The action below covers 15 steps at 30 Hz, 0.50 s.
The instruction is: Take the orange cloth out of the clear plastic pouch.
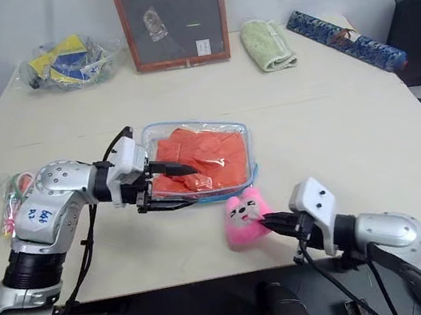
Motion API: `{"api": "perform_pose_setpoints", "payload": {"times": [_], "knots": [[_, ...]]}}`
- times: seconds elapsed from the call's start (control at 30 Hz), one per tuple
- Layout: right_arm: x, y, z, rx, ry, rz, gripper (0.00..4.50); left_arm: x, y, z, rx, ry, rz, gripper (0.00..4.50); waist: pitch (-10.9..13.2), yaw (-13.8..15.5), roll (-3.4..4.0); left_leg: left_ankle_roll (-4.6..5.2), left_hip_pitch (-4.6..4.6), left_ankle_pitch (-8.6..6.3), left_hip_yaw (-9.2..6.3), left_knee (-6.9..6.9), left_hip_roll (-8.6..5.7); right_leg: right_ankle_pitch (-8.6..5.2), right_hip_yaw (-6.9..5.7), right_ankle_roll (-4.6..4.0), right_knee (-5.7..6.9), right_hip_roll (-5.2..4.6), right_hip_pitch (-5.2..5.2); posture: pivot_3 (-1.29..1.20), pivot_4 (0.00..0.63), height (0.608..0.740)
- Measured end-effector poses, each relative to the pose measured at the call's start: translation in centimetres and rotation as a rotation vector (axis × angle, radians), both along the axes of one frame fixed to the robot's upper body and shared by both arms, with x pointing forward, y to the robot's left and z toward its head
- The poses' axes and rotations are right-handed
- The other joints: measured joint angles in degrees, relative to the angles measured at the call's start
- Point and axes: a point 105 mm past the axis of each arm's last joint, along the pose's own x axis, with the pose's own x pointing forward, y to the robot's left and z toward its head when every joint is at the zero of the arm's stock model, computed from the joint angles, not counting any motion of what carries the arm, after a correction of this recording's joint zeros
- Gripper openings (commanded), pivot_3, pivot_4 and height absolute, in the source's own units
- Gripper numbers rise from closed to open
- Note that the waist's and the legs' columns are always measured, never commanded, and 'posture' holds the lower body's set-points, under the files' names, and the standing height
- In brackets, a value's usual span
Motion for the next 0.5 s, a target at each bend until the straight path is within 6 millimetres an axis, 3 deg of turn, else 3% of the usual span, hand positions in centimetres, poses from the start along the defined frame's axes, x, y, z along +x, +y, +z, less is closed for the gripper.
{"api": "perform_pose_setpoints", "payload": {"times": [0.23, 0.4, 0.5], "knots": [[0.6, 0.6, -1.0, 0.013, 0.041, -0.028, 2.62, -1.2, -2.7, -2.8, 0.101, 0.041, -0.154, 2.98, 0.0, 0.0, 0.00, 0.00, -0.01, 0.00, 0.00, 0.02, -0.01, 0.00, -0.02, 0.00, 0.00, 0.01, 0.00, 0.00, 0.150, 0.740], [0.3, 0.6, -1.5, -0.025, 0.039, -0.035, 2.62, -2.1, -4.0, -4.6, 0.219, 0.009, -0.259, 2.98, 0.0, -0.1, 0.00, 0.00, 0.00, 0.00, 0.00, 0.02, -0.01, 0.00, -0.01, 0.00, 0.00, 0.02, 0.00, 0.00, 0.150, 0.740], [-0.3, 0.5, -1.2, -0.044, 0.033, -0.035, 2.62, -1.7, -4.1, -6.2, 0.294, -0.045, -0.259, 2.98, 0.0, 0.0, 0.00, 0.00, -0.01, 0.00, -0.02, 0.02, 0.01, 0.00, -0.01, 0.00, -0.01, -0.01, 0.00, 0.00, 0.150, 0.740]]}}
